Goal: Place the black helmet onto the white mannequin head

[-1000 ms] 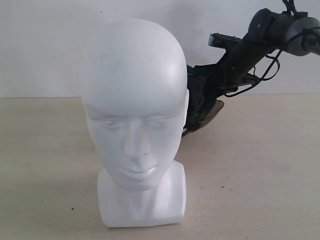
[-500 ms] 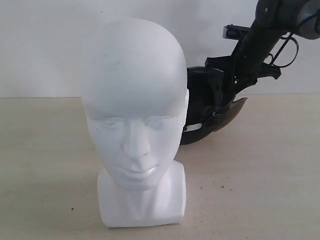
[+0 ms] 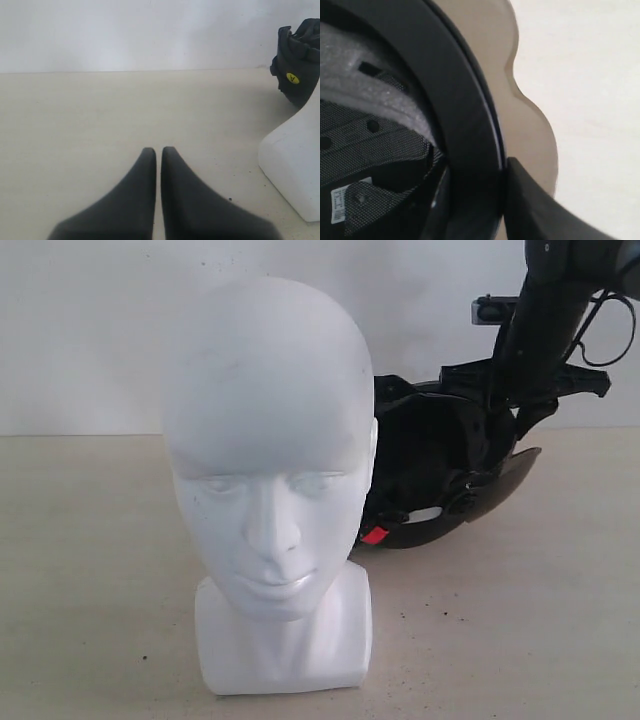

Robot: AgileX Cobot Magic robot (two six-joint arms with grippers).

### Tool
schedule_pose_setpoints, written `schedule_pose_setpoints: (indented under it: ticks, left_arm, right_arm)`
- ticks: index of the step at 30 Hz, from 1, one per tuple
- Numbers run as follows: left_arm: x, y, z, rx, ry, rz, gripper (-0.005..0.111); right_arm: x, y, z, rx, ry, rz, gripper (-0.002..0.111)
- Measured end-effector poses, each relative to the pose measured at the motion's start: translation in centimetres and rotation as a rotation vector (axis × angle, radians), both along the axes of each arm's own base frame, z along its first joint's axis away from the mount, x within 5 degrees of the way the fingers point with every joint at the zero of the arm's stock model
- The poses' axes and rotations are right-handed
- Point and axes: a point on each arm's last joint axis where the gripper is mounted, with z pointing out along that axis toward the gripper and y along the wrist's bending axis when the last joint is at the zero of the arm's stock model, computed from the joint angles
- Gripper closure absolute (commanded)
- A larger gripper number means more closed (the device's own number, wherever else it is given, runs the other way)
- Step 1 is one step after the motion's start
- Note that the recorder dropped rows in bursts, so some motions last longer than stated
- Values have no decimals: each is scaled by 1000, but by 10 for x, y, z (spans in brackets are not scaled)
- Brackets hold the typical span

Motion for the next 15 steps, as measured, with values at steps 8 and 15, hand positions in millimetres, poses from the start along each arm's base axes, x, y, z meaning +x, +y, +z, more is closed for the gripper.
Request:
schedule_pose_setpoints:
  ticks: [8, 15]
  left_arm:
    - [0, 0, 0, 0, 0, 0, 102]
    - [0, 0, 0, 0, 0, 0, 102]
  right_arm:
    - [-46, -23, 3, -79, 40, -76, 108]
    - [-100, -40, -9, -44, 32, -147, 108]
